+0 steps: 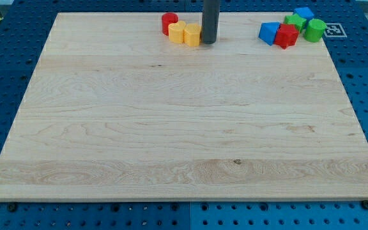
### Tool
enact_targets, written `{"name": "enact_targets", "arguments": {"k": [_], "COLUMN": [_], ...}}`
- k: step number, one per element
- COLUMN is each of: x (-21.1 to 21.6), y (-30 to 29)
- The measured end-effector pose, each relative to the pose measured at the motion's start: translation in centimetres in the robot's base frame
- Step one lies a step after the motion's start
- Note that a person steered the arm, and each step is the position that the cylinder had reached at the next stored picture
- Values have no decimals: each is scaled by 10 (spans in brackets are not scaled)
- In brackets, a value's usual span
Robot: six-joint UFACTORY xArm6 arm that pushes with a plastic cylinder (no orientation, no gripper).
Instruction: Move the yellow hexagon along with the yellow heart and red circle left and up a bit
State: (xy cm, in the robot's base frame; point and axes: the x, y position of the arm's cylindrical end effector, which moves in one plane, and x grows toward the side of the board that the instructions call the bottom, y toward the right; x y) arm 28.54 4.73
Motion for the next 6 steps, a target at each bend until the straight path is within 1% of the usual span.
{"name": "enact_targets", "arguments": {"k": [2, 3, 5, 6], "x": [0, -2, -4, 19], "y": [-6, -24, -22, -20]}}
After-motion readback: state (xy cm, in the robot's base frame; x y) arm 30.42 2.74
